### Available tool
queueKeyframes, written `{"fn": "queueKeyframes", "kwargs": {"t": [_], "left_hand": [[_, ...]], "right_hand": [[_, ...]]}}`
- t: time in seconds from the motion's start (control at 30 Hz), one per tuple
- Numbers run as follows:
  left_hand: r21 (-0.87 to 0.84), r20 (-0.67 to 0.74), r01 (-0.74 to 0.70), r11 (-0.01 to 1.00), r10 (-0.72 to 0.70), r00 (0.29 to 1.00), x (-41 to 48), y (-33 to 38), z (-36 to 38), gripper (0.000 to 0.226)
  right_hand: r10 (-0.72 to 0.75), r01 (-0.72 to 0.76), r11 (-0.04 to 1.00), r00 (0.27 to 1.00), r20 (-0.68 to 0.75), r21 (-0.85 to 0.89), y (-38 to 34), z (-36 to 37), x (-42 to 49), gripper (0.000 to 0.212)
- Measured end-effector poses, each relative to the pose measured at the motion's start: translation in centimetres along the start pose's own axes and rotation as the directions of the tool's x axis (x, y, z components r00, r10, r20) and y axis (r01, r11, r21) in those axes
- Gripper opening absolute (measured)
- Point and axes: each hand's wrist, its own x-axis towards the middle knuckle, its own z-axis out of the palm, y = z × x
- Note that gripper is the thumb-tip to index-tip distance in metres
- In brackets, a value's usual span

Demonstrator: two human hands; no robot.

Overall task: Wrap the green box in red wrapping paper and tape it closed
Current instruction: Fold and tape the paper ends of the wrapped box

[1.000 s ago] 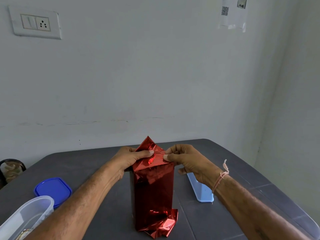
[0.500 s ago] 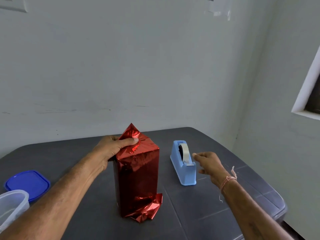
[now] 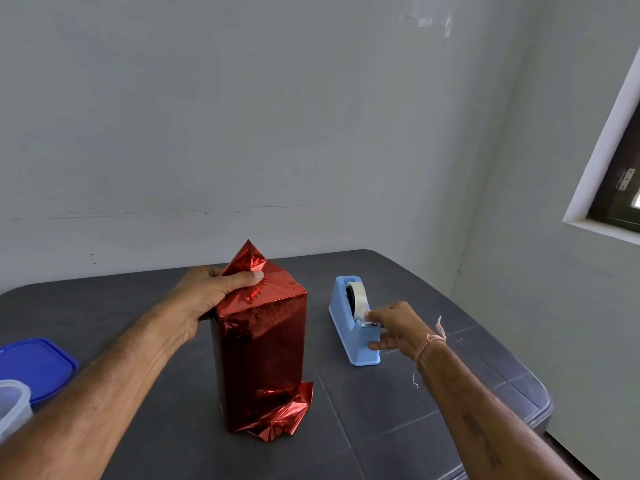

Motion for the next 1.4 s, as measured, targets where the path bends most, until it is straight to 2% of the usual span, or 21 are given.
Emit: {"fn": "queueKeyframes", "kwargs": {"t": [0.13,0.23,0.33,0.43,0.53,0.63,0.77,0.87,1.13,1.4], "left_hand": [[-0.011,0.002,0.004,1.0,-0.004,1.0,-0.2,0.0,0.0,0.063],[-0.013,0.013,0.003,1.0,-0.003,1.0,-0.3,0.0,-0.1,0.072],[-0.017,0.012,0.002,1.0,-0.001,1.0,-0.4,0.0,-0.1,0.061],[-0.021,0.015,0.004,1.0,-0.004,1.0,-0.6,0.1,0.0,0.054],[-0.022,0.02,0.005,1.0,-0.005,1.0,-1.0,0.4,0.1,0.055],[-0.021,0.023,0.009,1.0,-0.008,1.0,-1.3,0.5,0.1,0.056],[-0.022,0.02,0.009,1.0,-0.009,1.0,-1.6,0.6,0.1,0.065],[-0.02,0.01,0.01,1.0,-0.01,1.0,-1.6,0.6,0.0,0.056],[0.004,0.003,0.009,1.0,-0.009,1.0,-1.4,0.4,-0.2,0.042],[0.009,0.008,0.01,1.0,-0.01,1.0,-1.3,0.4,-0.1,0.042]], "right_hand": [[0.03,-0.032,0.997,0.999,0.03,0.065,0.0,0.2,-0.5,0.045],[0.024,-0.032,0.99,0.998,0.058,0.14,0.0,0.2,-0.8,0.037],[0.004,-0.017,0.981,0.998,0.066,0.192,0.2,0.2,-1.2,0.027],[-0.017,0.007,0.967,0.999,0.037,0.253,1.0,0.4,-1.2,0.037],[-0.044,0.043,0.953,0.999,-0.006,0.301,1.8,0.7,-1.4,0.038],[-0.066,0.065,0.945,0.998,-0.009,0.321,2.4,0.9,-1.8,0.024],[-0.072,0.083,0.935,0.996,-0.045,0.346,3.1,1.1,-2.0,0.028],[-0.085,0.105,0.921,0.994,-0.07,0.374,3.6,1.3,-2.0,0.021],[-0.111,0.133,0.906,0.991,-0.078,0.401,4.2,1.3,-2.0,0.026],[-0.086,0.121,0.89,0.991,-0.099,0.439,5.4,1.6,-1.9,0.024]]}}
